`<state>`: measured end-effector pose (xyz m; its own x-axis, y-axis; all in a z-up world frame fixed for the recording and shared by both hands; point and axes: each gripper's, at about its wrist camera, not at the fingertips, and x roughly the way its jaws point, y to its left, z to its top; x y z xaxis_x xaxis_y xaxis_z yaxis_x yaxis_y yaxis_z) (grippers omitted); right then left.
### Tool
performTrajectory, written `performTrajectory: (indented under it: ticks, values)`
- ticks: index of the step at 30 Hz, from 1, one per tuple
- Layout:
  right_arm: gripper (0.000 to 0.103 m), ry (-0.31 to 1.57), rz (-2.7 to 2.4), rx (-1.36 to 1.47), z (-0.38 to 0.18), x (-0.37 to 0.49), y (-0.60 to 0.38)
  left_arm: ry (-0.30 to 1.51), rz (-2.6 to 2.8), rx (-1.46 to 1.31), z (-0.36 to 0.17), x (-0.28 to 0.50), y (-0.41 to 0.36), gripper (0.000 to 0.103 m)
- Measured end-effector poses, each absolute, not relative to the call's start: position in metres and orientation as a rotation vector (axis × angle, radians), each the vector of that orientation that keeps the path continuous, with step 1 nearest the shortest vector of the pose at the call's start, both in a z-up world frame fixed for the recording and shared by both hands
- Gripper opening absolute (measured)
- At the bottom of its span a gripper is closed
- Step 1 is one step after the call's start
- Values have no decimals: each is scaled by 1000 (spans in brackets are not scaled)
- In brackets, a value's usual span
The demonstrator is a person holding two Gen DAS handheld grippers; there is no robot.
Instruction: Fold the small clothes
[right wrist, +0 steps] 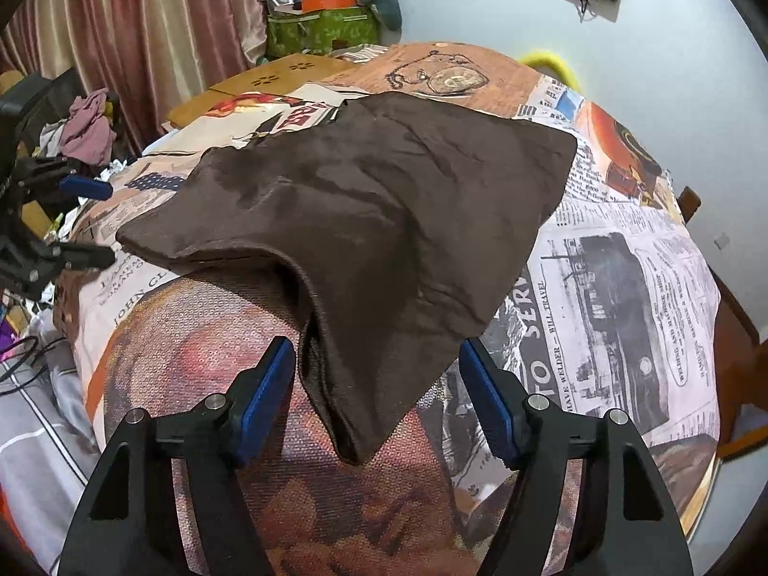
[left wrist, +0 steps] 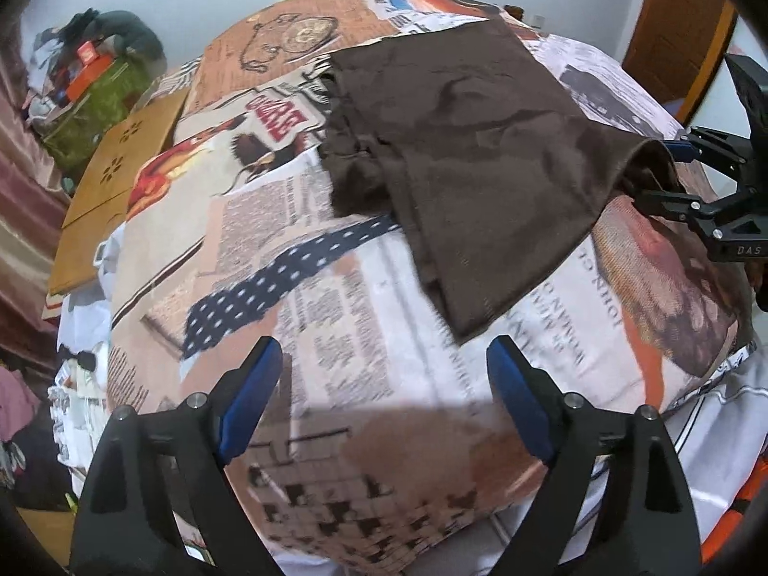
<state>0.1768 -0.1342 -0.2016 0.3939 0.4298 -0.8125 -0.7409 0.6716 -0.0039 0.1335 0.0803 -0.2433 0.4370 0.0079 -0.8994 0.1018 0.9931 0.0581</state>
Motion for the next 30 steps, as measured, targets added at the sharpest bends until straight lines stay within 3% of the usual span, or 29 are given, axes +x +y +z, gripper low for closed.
performTrajectory:
  ticks: [6,22,25,27,29,30]
  values:
    - [67,900,762,-382,-203,177,-135,1096,-54,147,-249,159,65,103]
    - [67,905,774,-393,-206,187,-117,987,9,341,-248,205,56,103]
    - [62,929,796,-380,-208,192,-116,966,-7,402,-251,212,51,103]
    - [49,952,814,-360,-210,196,-116,964,-29,402,-253,217,51,98]
    - [37,970,830,-338,-211,198,-117,993,-80,353,-254,224,54,78]
    - [31,974,833,-334,-212,198,-117,1006,-101,325,-255,227,55,73]
